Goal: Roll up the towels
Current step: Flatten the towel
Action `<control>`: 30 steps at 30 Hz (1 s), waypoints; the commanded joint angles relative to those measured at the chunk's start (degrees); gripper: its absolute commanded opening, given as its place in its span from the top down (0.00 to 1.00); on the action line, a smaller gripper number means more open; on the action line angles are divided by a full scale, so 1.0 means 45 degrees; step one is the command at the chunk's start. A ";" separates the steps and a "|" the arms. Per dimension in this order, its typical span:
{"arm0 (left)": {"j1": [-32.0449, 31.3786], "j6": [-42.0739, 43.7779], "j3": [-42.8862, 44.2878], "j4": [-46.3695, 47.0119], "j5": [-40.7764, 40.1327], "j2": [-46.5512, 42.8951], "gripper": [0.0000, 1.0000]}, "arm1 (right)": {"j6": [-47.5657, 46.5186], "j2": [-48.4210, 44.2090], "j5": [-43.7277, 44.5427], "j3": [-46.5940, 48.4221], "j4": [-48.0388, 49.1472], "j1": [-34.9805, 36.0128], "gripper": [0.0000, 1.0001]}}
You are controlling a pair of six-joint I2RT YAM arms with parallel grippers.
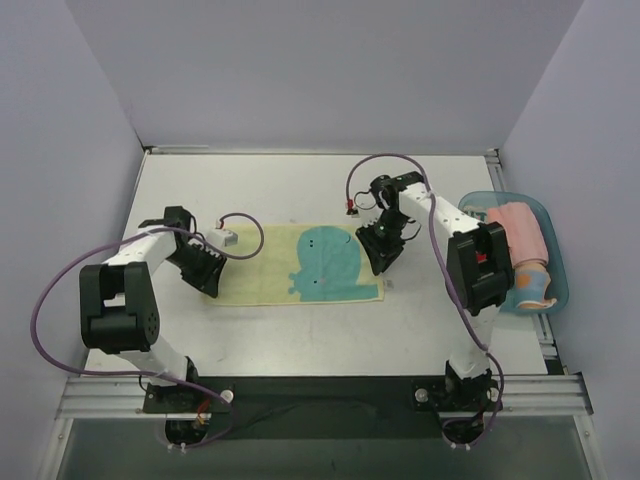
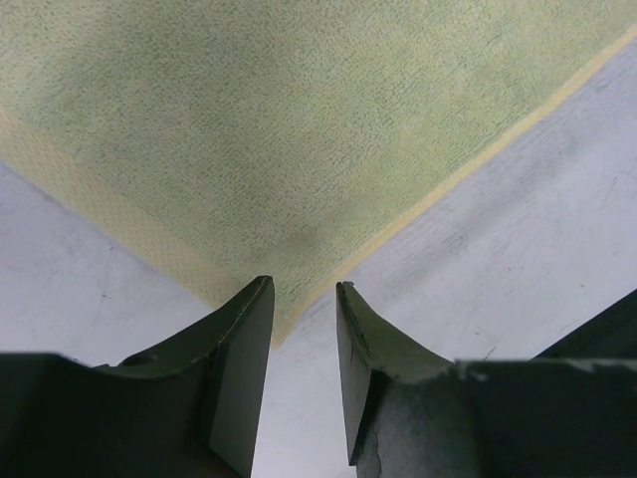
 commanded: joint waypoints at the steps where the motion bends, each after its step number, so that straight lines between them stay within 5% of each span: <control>1: 0.0113 0.0514 0.0125 -0.0565 -0.0113 -0.0503 0.59 | 0.0023 0.0996 0.0544 -0.0205 -0.0799 0.0716 0.75; 11: 0.0504 0.0515 -0.0657 0.0489 -0.1422 0.0901 0.70 | 0.0316 0.3048 0.3083 0.0009 -0.1011 0.1224 0.75; 17: 0.0504 0.0495 -0.0619 0.0549 -0.1092 0.0963 0.73 | -0.0055 0.2738 0.3009 -0.0382 -0.1149 0.1068 0.73; 22: 0.0504 0.0963 0.0897 -0.0602 0.0896 0.0357 0.53 | -0.0446 0.0965 0.0626 0.0495 -0.1443 0.1087 0.52; 30: 0.0659 0.0185 0.4827 -0.1036 0.2659 0.1252 0.47 | -0.0291 0.0878 -0.0508 0.4531 -0.1443 -0.1445 0.48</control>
